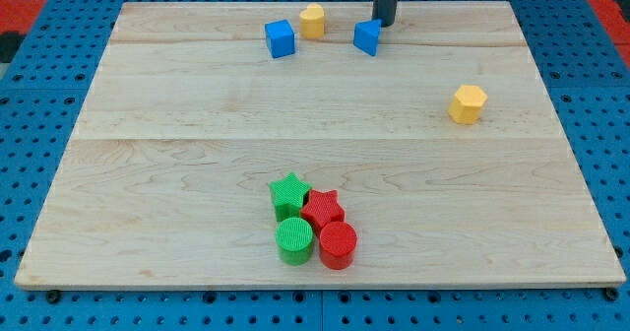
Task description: Push the yellow heart to the middle of the board
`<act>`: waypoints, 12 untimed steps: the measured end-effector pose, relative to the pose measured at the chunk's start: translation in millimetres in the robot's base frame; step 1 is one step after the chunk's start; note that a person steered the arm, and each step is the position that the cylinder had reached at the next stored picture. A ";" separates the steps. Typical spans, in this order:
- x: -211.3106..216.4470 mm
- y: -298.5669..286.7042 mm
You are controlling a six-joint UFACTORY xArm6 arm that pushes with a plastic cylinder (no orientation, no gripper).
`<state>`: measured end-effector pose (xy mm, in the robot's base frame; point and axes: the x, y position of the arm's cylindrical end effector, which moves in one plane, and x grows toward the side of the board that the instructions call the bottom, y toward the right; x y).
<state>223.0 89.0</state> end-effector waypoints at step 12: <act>31.3 -89.7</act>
<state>254.4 -0.6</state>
